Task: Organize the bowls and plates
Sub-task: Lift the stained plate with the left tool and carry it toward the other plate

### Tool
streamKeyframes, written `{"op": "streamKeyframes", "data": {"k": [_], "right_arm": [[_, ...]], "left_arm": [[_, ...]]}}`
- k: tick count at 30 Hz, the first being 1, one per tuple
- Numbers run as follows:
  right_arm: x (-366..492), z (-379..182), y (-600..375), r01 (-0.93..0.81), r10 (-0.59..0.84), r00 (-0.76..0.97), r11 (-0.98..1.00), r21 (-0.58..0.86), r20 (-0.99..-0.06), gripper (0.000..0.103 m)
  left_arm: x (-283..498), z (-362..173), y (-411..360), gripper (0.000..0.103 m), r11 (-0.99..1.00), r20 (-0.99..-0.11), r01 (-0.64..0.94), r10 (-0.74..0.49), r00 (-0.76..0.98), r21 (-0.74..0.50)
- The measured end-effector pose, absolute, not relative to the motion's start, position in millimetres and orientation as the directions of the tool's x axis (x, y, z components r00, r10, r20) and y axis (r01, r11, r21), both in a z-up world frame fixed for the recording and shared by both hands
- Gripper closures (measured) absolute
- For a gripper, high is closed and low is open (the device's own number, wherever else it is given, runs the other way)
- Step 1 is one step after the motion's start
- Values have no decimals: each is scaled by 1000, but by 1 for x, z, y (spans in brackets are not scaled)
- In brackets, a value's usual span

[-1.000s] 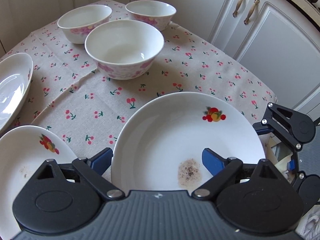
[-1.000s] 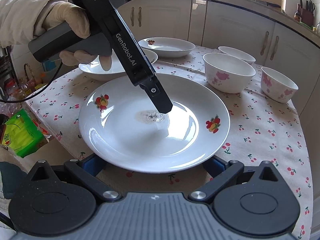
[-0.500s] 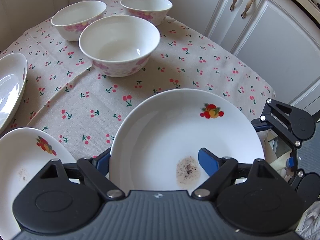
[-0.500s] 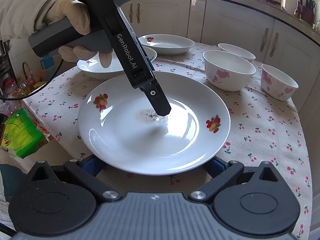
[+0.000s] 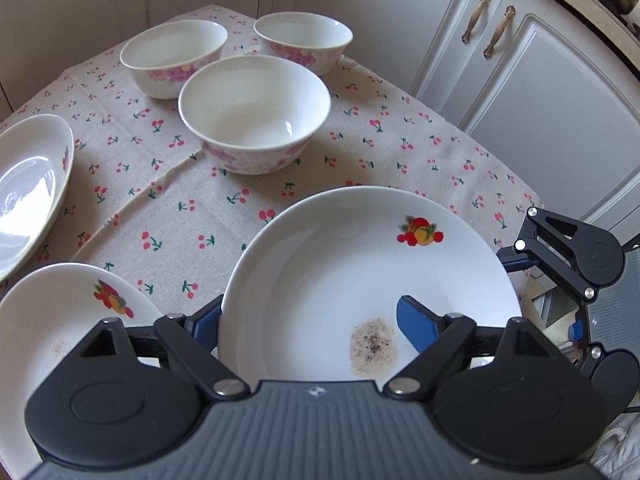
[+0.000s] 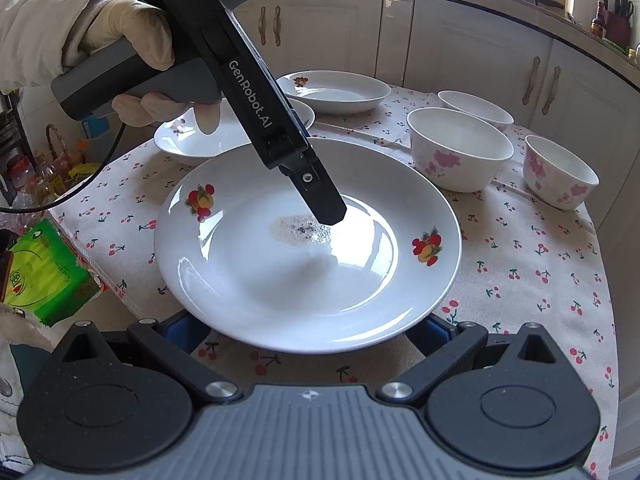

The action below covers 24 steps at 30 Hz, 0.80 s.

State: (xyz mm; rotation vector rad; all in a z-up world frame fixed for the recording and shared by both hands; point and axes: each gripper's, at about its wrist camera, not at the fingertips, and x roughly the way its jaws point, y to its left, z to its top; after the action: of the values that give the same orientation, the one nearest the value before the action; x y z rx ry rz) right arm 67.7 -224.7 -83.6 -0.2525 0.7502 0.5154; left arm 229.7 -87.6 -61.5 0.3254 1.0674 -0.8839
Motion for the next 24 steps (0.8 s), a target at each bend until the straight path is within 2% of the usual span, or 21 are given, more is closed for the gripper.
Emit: {"op": "streamKeyframes", "data": {"k": [14, 24], "right_arm": [[103, -58, -188, -607, 392, 601, 791, -79, -697, 0], [137, -56, -146, -681, 439, 552, 728, -80, -708, 0]], "left_arm": [[248, -35, -35, 15, 695, -830, 700, -481, 282, -165], [267, -37, 21, 15, 763, -825, 622, -457, 332, -172]]}}
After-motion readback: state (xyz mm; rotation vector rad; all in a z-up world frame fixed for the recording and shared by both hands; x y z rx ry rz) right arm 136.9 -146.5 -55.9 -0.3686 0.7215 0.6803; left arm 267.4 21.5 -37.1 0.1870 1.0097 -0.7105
